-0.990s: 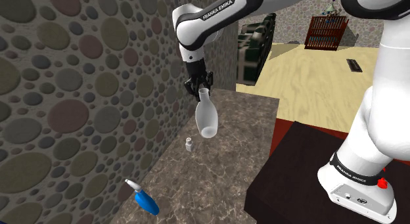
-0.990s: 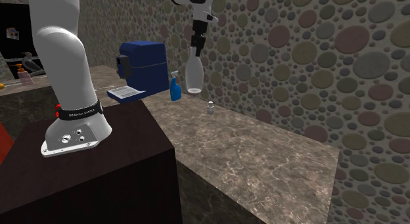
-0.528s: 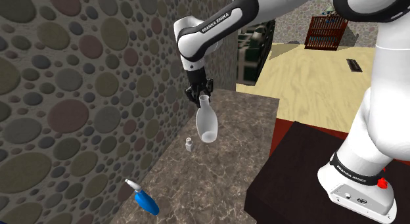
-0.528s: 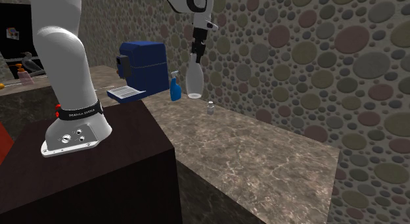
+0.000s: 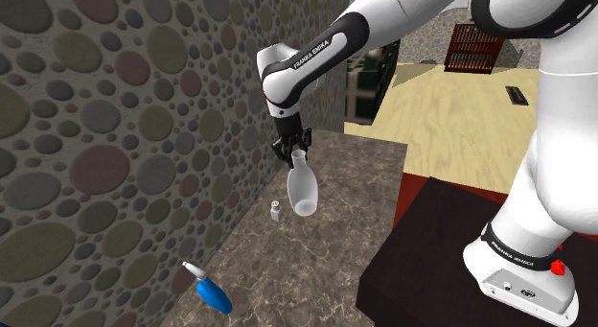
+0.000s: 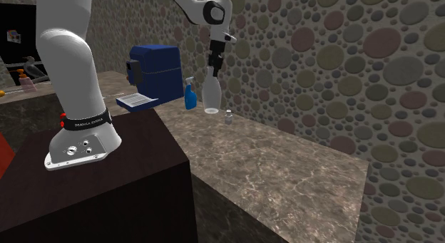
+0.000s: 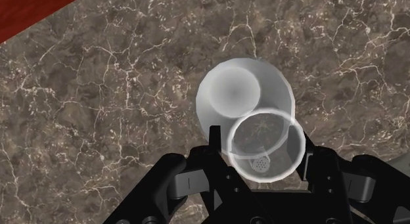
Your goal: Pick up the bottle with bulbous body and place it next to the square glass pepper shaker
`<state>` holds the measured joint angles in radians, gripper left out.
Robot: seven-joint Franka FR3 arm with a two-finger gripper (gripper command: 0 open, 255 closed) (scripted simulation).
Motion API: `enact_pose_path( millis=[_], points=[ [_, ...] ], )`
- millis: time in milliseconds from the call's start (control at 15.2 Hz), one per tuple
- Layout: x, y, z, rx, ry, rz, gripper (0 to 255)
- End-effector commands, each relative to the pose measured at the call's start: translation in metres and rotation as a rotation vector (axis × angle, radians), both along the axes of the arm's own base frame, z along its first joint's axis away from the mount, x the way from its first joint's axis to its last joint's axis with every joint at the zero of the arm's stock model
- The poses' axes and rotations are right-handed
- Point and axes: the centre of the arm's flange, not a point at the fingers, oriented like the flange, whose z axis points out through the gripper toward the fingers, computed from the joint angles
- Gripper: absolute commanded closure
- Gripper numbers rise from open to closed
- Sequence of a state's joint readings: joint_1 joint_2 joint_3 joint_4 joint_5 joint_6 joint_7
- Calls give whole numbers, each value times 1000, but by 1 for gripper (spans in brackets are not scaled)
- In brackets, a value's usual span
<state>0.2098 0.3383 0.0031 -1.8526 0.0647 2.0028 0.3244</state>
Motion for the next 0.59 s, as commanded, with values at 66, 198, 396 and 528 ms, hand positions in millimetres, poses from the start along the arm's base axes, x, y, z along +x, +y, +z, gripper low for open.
enact_pose_path(
  millis=[66,198,396,528],
  points=[
    [-1,-1,-15,0,-1,0,255],
    [-1,-1,-26,0,-1,0,255],
    [-1,-1,-42,0,-1,0,255],
    [-1,-1,-52,0,-1,0,255]
  ],
)
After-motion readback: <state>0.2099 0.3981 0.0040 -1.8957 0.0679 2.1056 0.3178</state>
